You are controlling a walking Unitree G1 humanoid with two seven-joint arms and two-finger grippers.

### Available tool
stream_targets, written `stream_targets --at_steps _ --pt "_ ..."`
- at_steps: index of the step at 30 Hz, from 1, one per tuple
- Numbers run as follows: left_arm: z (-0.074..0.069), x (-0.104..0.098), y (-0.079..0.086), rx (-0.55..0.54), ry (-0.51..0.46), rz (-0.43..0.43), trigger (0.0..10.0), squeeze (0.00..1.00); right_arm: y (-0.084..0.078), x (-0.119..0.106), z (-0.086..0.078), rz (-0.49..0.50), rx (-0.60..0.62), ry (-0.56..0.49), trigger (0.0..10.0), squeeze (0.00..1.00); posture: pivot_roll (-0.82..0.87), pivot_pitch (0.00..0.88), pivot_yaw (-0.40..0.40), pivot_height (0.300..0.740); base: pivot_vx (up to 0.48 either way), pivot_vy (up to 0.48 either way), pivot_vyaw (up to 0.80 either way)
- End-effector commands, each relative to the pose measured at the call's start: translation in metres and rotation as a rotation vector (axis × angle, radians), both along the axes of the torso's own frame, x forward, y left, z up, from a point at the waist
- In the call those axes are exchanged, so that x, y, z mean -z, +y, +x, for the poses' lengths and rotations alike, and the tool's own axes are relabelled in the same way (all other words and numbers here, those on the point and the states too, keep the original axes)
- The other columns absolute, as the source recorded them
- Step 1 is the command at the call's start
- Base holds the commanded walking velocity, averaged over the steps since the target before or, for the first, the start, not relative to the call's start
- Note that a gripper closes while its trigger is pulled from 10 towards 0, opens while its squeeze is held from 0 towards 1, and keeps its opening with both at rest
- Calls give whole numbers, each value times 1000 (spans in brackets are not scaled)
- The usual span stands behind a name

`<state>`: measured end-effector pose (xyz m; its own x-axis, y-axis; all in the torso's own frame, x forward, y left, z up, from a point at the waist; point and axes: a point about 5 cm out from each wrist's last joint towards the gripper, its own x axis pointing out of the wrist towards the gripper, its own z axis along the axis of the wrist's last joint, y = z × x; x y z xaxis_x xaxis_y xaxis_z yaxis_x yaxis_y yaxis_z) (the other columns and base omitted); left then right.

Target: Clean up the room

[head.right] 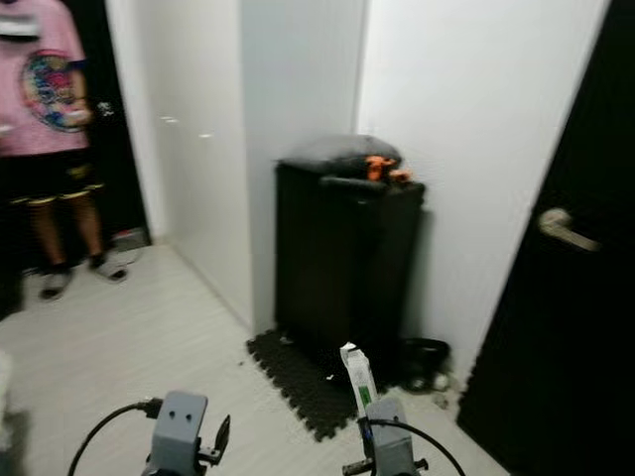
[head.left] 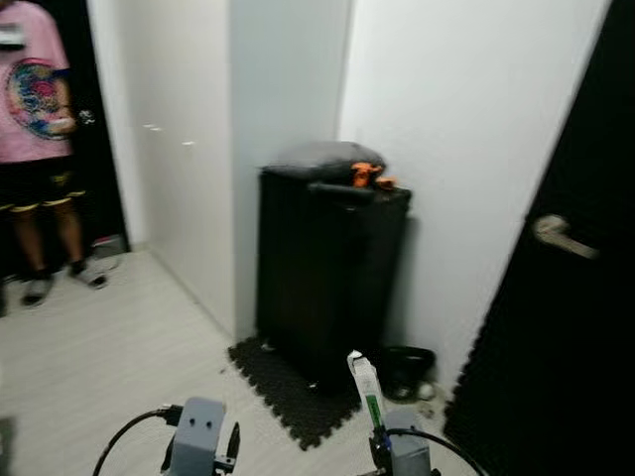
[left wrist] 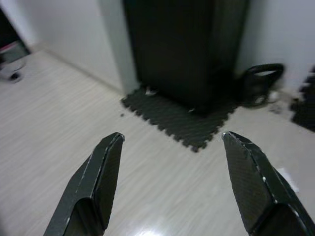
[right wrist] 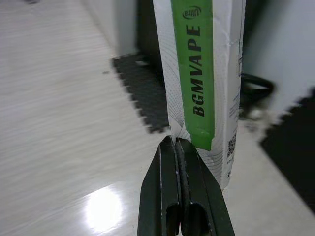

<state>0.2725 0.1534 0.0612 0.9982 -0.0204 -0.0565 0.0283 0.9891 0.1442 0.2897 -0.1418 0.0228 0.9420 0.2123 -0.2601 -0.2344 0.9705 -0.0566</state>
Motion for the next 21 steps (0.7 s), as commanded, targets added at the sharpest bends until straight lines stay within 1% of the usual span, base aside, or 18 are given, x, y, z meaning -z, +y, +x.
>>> stream_targets --at_steps 1,5,13,21 --pt "-4 8 2 -3 48 -11 10000 0 3 6 -4 2 -1 25 10000 0 41 60 -57 740 0 0 -800" --pt "-5 11 0 5 75 -7 10000 0 3 6 -4 0 7 30 10000 0 44 60 -57 740 0 0 -800" --pt "-4 11 1 6 75 6 10000 0 2 7 -4 -6 18 38 10000 0 46 58 -55 740 0 0 -800" --pt "-4 9 1 7 73 2 10000 0 -3 10 -5 -23 49 56 10000 0 44 61 -56 740 0 0 -800"
